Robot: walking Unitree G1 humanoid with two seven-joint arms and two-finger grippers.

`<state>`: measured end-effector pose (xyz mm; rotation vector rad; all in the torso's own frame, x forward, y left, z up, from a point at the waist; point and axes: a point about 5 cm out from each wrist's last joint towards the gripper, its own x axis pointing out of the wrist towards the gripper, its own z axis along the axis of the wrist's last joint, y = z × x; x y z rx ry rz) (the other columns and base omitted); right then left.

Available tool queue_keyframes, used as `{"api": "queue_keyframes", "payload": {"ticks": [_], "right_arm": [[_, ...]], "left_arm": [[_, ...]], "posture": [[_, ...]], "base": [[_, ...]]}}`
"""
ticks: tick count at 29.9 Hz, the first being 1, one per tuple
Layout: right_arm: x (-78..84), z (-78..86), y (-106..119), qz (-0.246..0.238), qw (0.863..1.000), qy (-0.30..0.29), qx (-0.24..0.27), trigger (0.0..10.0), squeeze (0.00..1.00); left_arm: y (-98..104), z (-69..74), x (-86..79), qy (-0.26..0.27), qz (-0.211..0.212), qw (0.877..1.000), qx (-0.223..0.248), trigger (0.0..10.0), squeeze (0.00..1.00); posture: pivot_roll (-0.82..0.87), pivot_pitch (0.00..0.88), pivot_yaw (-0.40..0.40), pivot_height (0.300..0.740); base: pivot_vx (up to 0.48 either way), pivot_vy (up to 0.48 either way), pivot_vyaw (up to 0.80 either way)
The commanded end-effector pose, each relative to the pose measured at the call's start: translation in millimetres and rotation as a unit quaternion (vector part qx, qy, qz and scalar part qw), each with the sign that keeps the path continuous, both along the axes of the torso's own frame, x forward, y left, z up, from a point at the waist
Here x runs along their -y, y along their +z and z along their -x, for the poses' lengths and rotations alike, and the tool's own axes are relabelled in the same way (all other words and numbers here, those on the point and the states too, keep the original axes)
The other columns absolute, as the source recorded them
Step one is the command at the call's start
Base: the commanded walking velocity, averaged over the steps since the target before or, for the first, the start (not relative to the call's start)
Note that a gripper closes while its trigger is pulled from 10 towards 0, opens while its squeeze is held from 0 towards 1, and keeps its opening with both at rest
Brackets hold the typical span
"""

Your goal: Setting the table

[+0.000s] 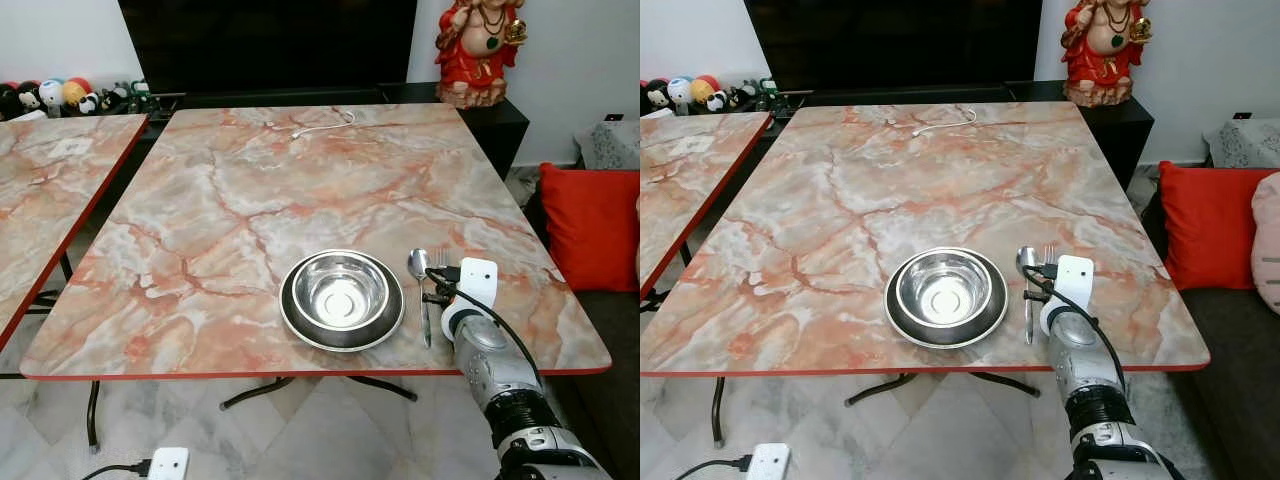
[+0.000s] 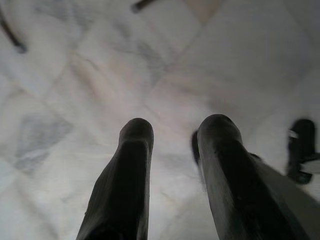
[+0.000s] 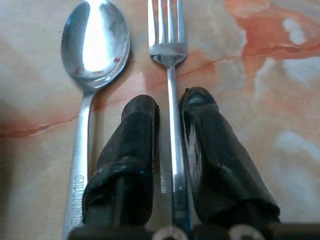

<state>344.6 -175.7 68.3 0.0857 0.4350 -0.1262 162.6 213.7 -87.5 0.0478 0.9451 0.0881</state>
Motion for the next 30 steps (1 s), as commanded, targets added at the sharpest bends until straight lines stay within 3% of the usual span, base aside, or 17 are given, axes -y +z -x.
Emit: {"api": "queue_keyframes", "payload": {"ticks": [1, 6, 12, 15, 17, 20, 24, 26, 30], "right_arm": [[-4.1, -0.2, -3, -0.002, 1.000, 0.005, -0.013, 10.0, 0.00], [-2.6, -0.7, -1, 0.001, 1.000, 0.001, -0.007, 10.0, 0.00], [3.2, -3.1, 6, 0.025, 0.999, -0.016, 0.015, 10.0, 0.00], [5.3, -6.0, 15, 0.028, 0.998, -0.025, 0.050, 10.0, 0.00], [5.0, -8.4, 28, 0.063, 0.993, -0.016, 0.103, 10.0, 0.00], [3.0, -6.3, 40, 0.078, 0.984, -0.016, 0.159, 10.0, 0.00], [1.8, -1.3, 45, 0.094, 0.976, -0.009, 0.196, 10.0, 0.00], [-2.5, 6.1, 47, 0.081, 0.970, 0.006, 0.227, 10.0, 0.00], [-5.4, 15.9, 45, 0.065, 0.968, 0.015, 0.243, 10.0, 0.00]], "left_arm": [[-1, 2.0, -0.2, 0.000, -0.009, 1.000, -0.009, 10.0, 0.00], [-2, -0.5, 9.8, -0.004, -0.005, 1.000, -0.009, 10.0, 0.00], [-3, 3.9, 6.2, -0.002, -0.007, 1.000, -0.010, 10.0, 0.00], [-2, 8.5, -5.8, 0.004, -0.010, 1.000, -0.010, 10.0, 0.00], [0, 11.4, -17.8, 0.011, -0.012, 1.000, -0.008, 10.0, 0.00], [3, 11.3, -30.8, 0.017, -0.015, 1.000, -0.004, 10.0, 0.00], [6, 8.7, -35.7, 0.019, -0.017, 1.000, 0.000, 10.0, 0.00], [7, 5.1, -37.2, 0.019, -0.018, 1.000, 0.002, 10.0, 0.00], [8, 0.5, -34.6, 0.028, -0.013, 1.000, 0.003, 10.0, 0.00]], "posture": [[-0.08, 0.009, 0.045, 0.740], [-0.08, 0.009, 0.046, 0.740], [-0.08, 0.008, 0.045, 0.740], [-0.08, 0.007, 0.046, 0.740], [-0.08, 0.007, 0.045, 0.740], [-0.08, 0.006, 0.043, 0.740], [-0.08, 0.005, 0.047, 0.740], [-0.09, 0.004, 0.042, 0.740], [-0.08, 0.004, 0.029, 0.740]], "base": [[0.000, 0.000, 0.00], [0.000, 0.000, 0.00], [0.000, 0.000, 0.00], [0.000, 0.000, 0.00], [0.000, 0.000, 0.00], [0.000, 0.000, 0.00], [0.000, 0.000, 0.00], [0.000, 0.000, 0.00], [0.000, 0.000, 0.00]]}}
